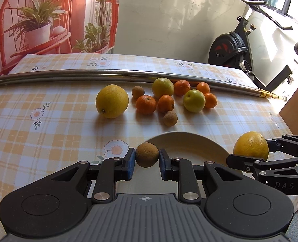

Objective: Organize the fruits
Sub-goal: 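Carry the brown fruit and the lemon over the white plate with both tools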

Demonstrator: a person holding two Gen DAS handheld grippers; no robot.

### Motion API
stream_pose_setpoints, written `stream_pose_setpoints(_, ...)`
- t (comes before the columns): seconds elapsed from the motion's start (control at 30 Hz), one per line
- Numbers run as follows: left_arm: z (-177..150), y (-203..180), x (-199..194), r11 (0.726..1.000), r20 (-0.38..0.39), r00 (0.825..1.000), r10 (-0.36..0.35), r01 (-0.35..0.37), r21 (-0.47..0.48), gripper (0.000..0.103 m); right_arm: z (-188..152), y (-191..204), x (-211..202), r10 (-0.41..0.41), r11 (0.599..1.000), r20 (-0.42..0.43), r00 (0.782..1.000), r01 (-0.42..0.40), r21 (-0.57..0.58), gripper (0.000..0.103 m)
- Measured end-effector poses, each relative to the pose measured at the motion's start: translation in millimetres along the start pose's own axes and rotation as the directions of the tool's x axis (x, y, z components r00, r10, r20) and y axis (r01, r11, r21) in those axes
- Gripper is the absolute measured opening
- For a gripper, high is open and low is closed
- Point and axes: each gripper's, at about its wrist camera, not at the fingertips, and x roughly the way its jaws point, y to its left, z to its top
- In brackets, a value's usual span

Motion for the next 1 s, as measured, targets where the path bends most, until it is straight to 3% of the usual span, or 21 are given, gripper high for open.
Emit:
stream_pose_setpoints(0.3,-24.0,2.9,-7.4,1.0,-0.035,0.999,0.02,-0.019,0.022,0.026,-29.0,18.2,-8.9,0.034,0.998,-0.072,0.997,-0.037,-0.041,0.058)
stream_pose_setpoints(1.0,-37.3,8.0,-3.0,1.0,-0.069,0.998,0.013,-0.014,-0.016,0.026,-41.9,39.9,-1.1,0.058,0.99,-0.148,0.987,-0.075,-0.115,0.058)
